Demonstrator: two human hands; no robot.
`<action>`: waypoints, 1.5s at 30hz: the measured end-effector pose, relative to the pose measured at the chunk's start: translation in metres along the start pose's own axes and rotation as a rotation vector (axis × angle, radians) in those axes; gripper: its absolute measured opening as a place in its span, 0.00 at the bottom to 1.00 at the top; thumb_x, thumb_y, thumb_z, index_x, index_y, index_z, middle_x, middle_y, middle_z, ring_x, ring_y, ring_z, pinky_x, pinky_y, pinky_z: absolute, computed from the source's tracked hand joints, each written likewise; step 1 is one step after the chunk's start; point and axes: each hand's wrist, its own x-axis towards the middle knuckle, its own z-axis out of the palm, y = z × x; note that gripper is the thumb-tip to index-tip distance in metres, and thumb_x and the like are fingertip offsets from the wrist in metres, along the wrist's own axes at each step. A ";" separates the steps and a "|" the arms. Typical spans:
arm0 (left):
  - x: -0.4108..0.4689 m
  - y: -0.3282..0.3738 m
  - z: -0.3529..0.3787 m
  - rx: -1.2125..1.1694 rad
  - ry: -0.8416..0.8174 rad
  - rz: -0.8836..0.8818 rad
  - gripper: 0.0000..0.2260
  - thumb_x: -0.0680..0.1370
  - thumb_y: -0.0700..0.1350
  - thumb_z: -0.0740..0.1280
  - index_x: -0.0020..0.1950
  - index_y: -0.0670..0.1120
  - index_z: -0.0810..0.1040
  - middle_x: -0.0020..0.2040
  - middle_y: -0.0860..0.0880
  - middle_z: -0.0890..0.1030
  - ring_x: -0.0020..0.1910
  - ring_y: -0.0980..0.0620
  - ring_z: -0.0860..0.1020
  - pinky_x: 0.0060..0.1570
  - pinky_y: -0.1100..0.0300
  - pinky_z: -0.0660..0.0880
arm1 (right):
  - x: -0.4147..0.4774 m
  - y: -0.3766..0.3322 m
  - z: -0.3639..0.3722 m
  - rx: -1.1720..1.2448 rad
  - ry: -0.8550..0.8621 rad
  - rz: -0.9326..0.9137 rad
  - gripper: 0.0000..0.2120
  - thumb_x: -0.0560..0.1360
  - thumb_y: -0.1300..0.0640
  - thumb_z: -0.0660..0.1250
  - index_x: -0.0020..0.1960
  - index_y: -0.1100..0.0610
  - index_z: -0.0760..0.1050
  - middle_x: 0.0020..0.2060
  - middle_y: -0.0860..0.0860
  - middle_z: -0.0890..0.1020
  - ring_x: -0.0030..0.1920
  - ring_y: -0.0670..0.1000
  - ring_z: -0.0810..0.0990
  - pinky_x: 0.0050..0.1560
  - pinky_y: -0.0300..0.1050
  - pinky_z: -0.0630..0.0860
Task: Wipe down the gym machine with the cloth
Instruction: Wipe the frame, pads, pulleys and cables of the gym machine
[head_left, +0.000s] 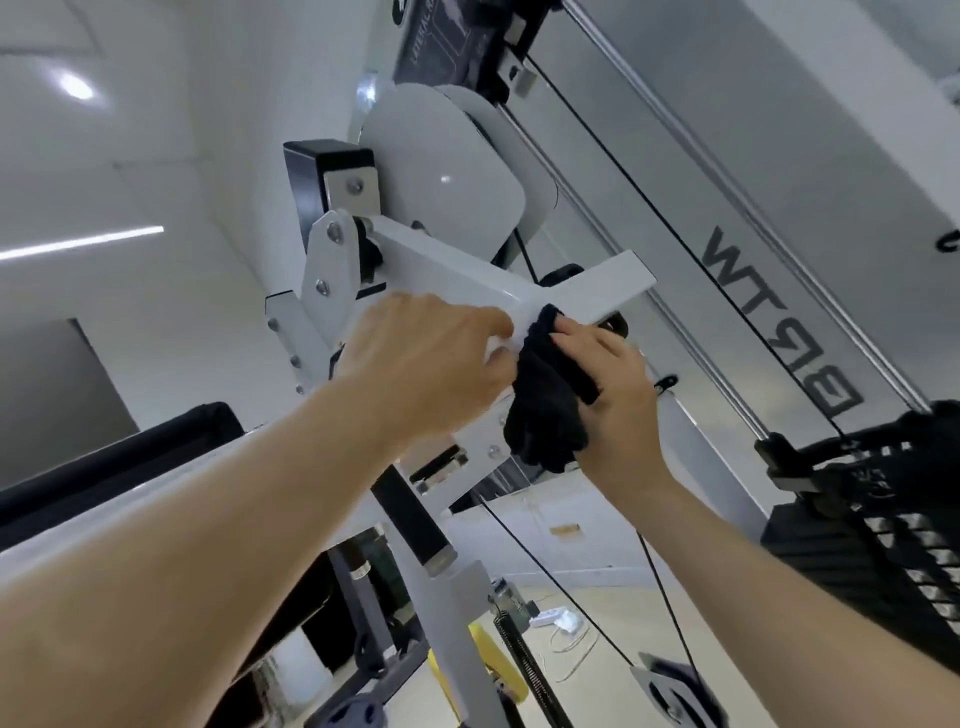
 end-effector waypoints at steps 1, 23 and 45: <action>0.006 0.002 0.002 0.013 -0.004 0.012 0.13 0.79 0.58 0.52 0.62 0.61 0.69 0.33 0.53 0.75 0.39 0.47 0.76 0.43 0.54 0.68 | 0.000 0.006 0.001 0.018 0.063 0.011 0.23 0.72 0.67 0.70 0.62 0.48 0.75 0.58 0.34 0.74 0.62 0.52 0.72 0.63 0.48 0.73; 0.014 0.000 0.015 0.030 -0.004 0.152 0.21 0.78 0.59 0.43 0.68 0.63 0.64 0.51 0.48 0.81 0.48 0.45 0.76 0.53 0.47 0.63 | -0.021 -0.051 0.012 0.597 0.092 0.579 0.07 0.78 0.64 0.65 0.46 0.54 0.80 0.43 0.52 0.84 0.41 0.49 0.85 0.41 0.47 0.82; 0.014 0.004 0.016 0.141 -0.096 0.146 0.38 0.68 0.61 0.68 0.73 0.59 0.53 0.49 0.48 0.75 0.43 0.45 0.73 0.52 0.48 0.66 | -0.016 -0.046 -0.006 -0.088 -0.223 0.231 0.21 0.70 0.66 0.71 0.59 0.51 0.72 0.55 0.47 0.76 0.56 0.46 0.76 0.56 0.43 0.76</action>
